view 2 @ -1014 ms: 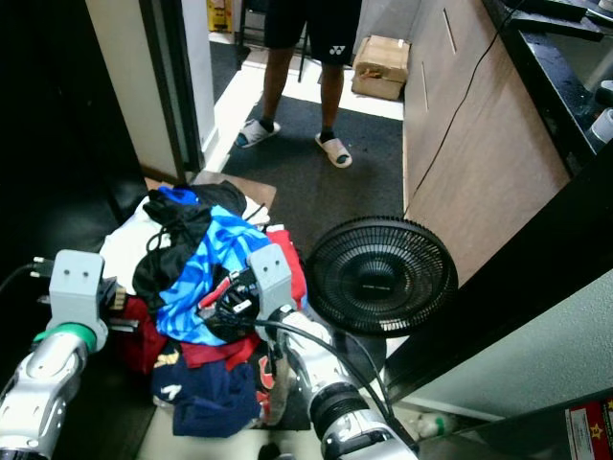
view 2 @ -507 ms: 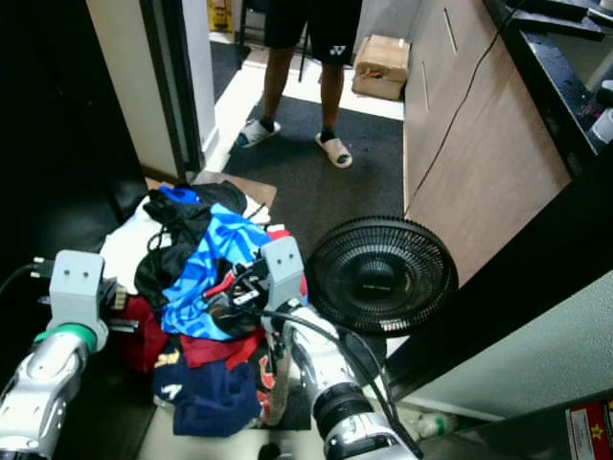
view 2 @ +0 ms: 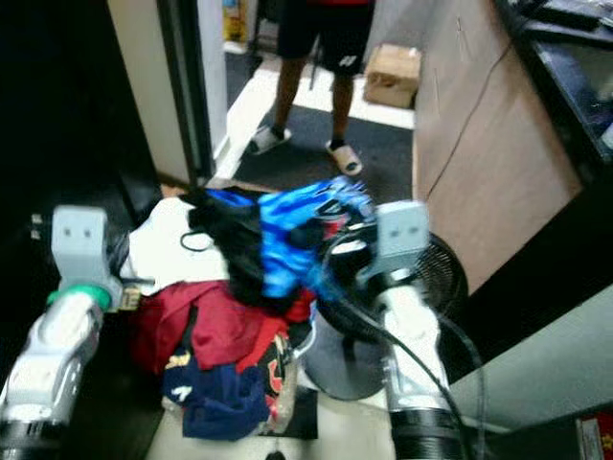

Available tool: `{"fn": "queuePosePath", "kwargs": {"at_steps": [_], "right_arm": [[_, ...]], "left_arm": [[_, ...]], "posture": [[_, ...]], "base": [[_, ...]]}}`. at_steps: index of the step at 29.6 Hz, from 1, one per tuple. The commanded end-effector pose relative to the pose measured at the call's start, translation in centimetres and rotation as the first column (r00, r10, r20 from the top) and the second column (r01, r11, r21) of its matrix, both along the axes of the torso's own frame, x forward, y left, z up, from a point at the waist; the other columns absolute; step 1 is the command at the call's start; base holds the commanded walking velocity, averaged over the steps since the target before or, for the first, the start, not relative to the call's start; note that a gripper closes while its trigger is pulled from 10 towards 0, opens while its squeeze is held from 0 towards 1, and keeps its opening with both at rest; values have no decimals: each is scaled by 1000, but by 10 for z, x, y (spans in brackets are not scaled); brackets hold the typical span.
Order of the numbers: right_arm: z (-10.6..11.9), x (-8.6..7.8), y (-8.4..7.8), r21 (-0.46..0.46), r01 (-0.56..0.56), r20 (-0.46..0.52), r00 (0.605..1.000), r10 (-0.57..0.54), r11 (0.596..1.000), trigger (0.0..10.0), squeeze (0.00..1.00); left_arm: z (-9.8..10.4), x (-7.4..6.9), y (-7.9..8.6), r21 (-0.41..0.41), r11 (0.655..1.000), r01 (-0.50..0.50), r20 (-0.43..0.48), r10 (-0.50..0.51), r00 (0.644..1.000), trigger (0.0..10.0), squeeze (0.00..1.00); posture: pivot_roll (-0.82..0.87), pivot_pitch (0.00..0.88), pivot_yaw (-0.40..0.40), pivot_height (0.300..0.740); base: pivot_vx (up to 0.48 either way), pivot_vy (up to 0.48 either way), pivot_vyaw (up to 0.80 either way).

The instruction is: Clothes washing

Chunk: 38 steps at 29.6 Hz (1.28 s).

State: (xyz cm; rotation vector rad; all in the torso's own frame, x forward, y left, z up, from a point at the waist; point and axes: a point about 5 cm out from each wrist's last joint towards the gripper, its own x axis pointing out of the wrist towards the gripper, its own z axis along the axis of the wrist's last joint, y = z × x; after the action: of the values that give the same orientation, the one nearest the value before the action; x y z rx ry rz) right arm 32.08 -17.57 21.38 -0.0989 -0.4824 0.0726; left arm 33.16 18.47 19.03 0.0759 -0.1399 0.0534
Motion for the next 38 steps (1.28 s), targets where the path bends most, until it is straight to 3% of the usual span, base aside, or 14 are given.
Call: {"fn": "queuePosePath", "kwargs": {"at_steps": [1, 4, 9, 12, 15, 21, 38], "right_arm": [[-2, -3, -3, 1, 21, -11, 1000, -21, 1000, 10000, 0], [25, -9, -2, 42, 37, 77, 996, -40, 998, 10000, 0], [30, -13, 2, 54, 37, 83, 996, -41, 998, 10000, 0], [11, -8, 14, 64, 24, 16, 1000, -25, 998, 10000, 0], [-4, -6, 18, 65, 34, -39, 999, -31, 997, 10000, 0], [-20, -5, 21, 82, 53, -103, 994, -44, 995, 10000, 0], [-15, 1, 32, 94, 29, -92, 996, -21, 995, 10000, 0]], "left_arm": [[-7, -2, -2, -14, 1000, 11, -31, -11, 999, 10000, 0], [19, 3, -9, -39, 999, 37, 43, -35, 998, 10000, 0], [34, 4, -13, -49, 997, 55, 89, -51, 995, 10000, 0], [64, 4, -22, -61, 992, 108, 177, -95, 980, 10000, 0], [71, 4, -24, -56, 991, 120, 197, -107, 975, 10000, 0], [68, 1, -24, -35, 992, 119, 186, -111, 976, 10000, 0], [67, 2, -22, -2, 996, 92, 176, -90, 980, 10000, 0]], "posture": [[-1, 22, 19, 740], [-6, 1, 26, 740], [-9, 0, 31, 740], [-1, 0, 29, 740], [4, 0, 28, 740], [12, 0, 28, 740], [24, 0, 24, 740]], "base": [[0, 0, 0], [0, 0, 0], [0, 0, 0], [0, 0, 0], [0, 0, 0], [0, 0, 0], [0, 0, 0]]}}
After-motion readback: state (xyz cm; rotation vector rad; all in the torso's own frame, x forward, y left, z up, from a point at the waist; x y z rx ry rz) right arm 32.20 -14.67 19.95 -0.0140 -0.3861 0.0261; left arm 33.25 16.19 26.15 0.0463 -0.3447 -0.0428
